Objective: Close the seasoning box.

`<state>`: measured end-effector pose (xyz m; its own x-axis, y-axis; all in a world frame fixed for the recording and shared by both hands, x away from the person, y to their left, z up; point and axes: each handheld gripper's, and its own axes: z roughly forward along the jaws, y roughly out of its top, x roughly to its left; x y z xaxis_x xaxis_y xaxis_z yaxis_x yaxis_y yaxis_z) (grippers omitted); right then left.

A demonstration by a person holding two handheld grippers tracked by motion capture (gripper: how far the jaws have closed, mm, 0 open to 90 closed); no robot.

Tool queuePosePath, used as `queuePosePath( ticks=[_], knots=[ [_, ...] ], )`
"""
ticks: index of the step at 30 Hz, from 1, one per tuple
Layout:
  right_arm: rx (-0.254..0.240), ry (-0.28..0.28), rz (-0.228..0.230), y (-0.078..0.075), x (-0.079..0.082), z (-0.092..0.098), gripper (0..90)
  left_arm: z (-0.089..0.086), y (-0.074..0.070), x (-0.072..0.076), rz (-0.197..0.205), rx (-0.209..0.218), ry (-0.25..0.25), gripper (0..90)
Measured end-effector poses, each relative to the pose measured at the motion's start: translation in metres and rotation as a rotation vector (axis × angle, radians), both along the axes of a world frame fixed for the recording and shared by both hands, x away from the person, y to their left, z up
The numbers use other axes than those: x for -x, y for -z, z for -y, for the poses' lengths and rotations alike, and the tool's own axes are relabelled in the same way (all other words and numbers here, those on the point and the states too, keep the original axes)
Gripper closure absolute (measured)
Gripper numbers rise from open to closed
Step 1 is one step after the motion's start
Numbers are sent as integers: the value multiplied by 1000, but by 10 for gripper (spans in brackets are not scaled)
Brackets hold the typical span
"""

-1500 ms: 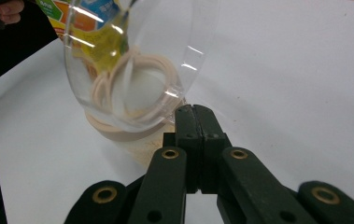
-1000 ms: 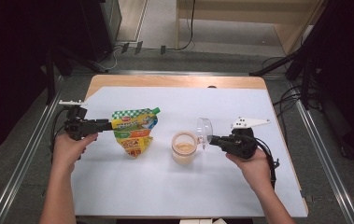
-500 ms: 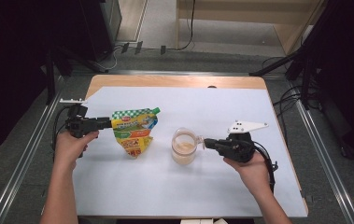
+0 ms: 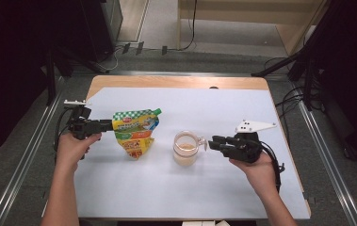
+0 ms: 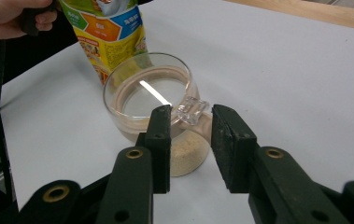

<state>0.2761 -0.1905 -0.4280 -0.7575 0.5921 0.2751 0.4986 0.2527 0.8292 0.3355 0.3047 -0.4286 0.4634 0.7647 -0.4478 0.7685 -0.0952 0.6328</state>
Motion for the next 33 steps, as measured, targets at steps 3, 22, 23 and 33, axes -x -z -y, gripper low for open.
queuePosePath(
  ticks=[3, 22, 23, 33],
  knots=[
    [-11, 15, 6, 0, -2, 6, 644, 0, 0, 0, 0, -1, -1, 385],
    [2, 84, -6, 22, -17, 36, 402, 0, 0, 0, 2, -13, -4, 384],
    [-5, 87, -4, 23, -18, 38, 393, 0, 0, 0, 4, -13, -8, 384],
    [7, 142, 14, 35, -23, 51, 327, 0, -1, 0, 7, -10, -10, 383]
  ],
)
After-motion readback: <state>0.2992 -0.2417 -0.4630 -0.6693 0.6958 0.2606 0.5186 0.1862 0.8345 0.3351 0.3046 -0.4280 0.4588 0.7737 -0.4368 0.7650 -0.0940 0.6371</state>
